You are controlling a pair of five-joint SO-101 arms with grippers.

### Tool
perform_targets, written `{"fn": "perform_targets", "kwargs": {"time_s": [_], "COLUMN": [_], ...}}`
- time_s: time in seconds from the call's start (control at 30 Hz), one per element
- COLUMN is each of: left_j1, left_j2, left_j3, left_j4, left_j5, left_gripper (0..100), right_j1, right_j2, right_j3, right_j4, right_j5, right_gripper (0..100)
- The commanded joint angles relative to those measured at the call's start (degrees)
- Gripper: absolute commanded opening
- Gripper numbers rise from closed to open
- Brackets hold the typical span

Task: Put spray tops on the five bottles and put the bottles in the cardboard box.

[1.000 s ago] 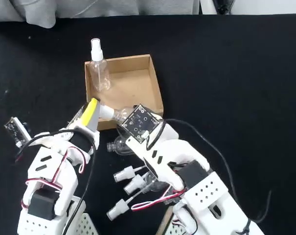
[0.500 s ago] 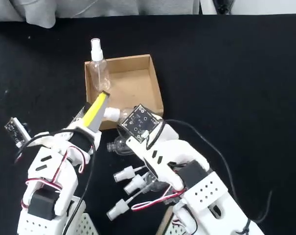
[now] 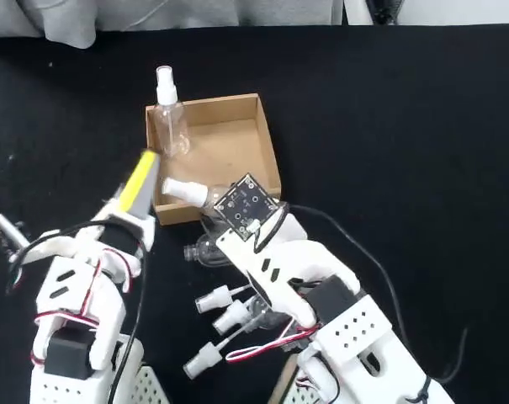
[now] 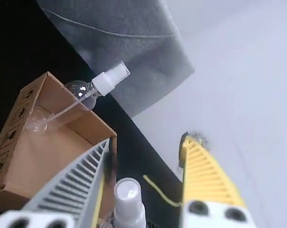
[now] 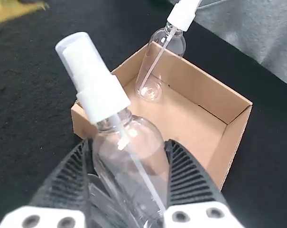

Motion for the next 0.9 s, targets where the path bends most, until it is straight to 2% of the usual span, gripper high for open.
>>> {"fn": "perform_targets", "kwargs": {"time_s": [0.0, 0.23, 0.43, 0.6, 0.73, 0.87], "left_j1": [-4.70, -5.67, -5.67, -5.76, -5.49, -5.32], "left_j2": [-1.05, -0.97, -0.88, -0.88, -0.88, -0.88], "left_j3": [-3.21, -2.86, -2.59, -1.89, 1.54, 5.41], "left_j4": [-0.18, -0.26, -0.26, -0.35, -5.27, -10.99], "left_j5": [2.11, 2.11, 2.02, 2.02, 1.85, -1.23], "left_gripper": [21, 22, 21, 21, 21, 21], "right_j1": [-1.23, -1.05, -0.88, -0.88, -0.88, -1.14], "right_j2": [-1.89, -1.98, -2.77, -10.42, -17.01, -21.32], "right_j3": [-0.84, -2.59, -3.21, -2.59, -0.04, 1.89], "right_j4": [-1.23, -1.23, -1.23, -0.88, -1.05, -0.88], "right_j5": [-0.62, -8.44, -8.97, -9.05, -8.62, -8.62], "right_gripper": [2.3, 2.6, 2.6, 2.2, 2.2, 2.2]}}
